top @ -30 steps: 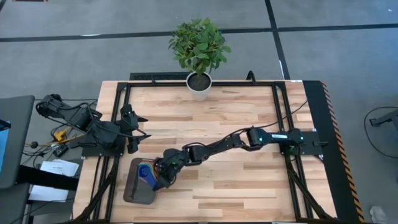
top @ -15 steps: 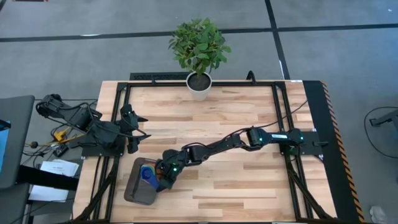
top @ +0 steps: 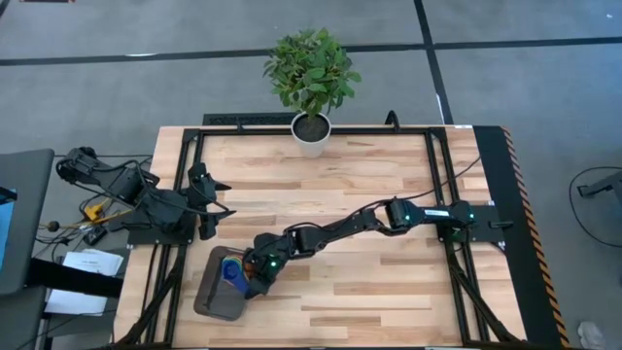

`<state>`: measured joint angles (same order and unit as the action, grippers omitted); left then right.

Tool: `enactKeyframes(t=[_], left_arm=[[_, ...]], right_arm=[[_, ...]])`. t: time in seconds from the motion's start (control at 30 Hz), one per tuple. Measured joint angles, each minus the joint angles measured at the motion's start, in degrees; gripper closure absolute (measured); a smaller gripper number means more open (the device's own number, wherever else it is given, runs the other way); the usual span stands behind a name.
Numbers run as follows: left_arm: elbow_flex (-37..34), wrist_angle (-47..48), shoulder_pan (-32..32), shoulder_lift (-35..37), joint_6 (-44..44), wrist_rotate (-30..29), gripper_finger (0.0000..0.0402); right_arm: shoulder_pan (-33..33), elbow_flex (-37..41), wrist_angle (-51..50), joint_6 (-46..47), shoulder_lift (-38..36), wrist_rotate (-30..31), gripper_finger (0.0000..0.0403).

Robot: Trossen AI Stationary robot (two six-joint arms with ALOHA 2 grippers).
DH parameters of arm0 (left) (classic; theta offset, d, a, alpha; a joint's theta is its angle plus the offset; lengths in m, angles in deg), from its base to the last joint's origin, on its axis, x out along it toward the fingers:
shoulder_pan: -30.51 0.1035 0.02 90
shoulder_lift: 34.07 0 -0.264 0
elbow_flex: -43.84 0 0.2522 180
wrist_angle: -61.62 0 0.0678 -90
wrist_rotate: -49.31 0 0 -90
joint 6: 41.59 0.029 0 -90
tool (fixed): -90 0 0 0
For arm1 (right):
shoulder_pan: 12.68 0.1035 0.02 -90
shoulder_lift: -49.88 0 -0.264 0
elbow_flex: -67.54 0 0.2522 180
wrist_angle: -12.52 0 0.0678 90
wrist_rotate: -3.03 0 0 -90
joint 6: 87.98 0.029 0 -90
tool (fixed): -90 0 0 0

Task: Nest measuring cups in basket
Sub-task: Put the nested measuring cups into the black bin

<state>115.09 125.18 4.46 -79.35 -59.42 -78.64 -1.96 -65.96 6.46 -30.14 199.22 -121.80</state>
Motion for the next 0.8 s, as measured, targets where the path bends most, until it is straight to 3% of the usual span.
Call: enactKeyframes(t=[0.4,0.8], left_arm=[[0.0,0.0,0.0,0.0,-0.3,-0.3,0.0102],[0.0,0.0,0.0,0.0,-0.3,-0.2,0.0102]], right_arm=[[-0.3,0.0,0.7,3.8,0.0,0.1,0.0202],[1.0,0.0,2.1,16.4,0.0,-6.1,0.0198]])
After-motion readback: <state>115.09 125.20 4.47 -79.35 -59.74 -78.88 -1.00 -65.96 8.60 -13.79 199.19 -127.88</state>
